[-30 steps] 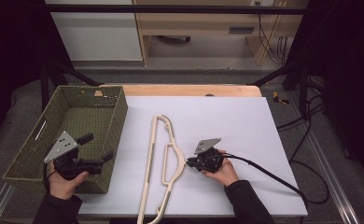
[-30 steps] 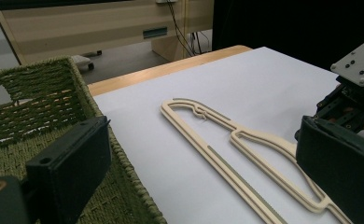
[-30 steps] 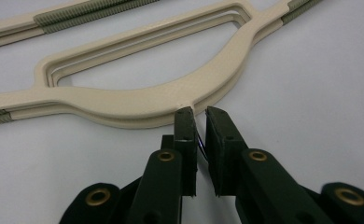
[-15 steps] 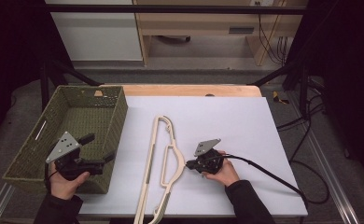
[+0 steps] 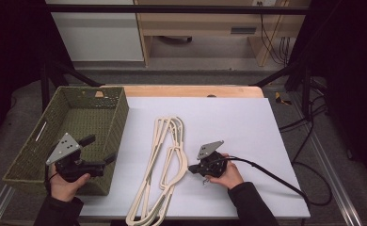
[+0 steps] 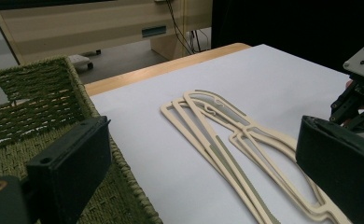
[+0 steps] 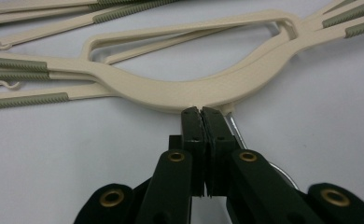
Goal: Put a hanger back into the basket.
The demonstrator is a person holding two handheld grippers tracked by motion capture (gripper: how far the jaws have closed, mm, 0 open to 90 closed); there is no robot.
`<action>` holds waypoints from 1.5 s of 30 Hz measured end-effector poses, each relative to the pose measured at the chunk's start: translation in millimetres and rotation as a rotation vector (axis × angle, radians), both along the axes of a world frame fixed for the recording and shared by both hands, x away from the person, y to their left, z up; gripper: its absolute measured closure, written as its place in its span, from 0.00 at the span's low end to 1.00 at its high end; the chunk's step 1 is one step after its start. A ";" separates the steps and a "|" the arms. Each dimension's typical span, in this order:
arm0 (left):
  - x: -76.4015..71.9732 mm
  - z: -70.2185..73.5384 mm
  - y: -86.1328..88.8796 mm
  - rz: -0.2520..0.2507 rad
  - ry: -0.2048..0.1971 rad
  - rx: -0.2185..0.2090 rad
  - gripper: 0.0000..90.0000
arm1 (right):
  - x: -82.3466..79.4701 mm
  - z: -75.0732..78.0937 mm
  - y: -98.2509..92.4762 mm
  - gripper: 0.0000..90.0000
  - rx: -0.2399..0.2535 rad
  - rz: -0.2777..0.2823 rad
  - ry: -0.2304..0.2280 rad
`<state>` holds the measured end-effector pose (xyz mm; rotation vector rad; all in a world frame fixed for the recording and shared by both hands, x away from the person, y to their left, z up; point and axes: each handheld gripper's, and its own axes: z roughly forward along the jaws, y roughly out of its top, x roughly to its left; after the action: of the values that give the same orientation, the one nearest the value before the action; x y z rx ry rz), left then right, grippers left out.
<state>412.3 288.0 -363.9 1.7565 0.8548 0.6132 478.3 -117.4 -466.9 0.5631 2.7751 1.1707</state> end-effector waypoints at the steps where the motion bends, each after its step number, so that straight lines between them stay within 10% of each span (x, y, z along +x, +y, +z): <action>1: -0.1 0.0 -0.4 -0.001 0.000 0.001 0.04 | -1.5 -1.0 0.7 0.99 -0.007 -0.009 0.005; 16: -2.4 -0.4 -8.0 -0.018 0.003 0.011 0.04 | -15.7 -13.0 2.6 0.98 0.009 -0.031 -0.015; 28: -13.8 0.3 -53.6 -0.097 0.030 0.067 0.05 | -18.9 12.8 -4.9 0.99 0.025 -0.016 -0.036; 45: 3.2 -67.7 -188.4 -0.305 0.321 0.344 0.24 | -23.9 30.8 0.2 0.99 -0.015 0.009 -0.046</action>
<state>415.5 99.7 -431.7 2.2880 0.7006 0.2889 454.4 -117.1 -436.1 0.5153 2.7485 1.1484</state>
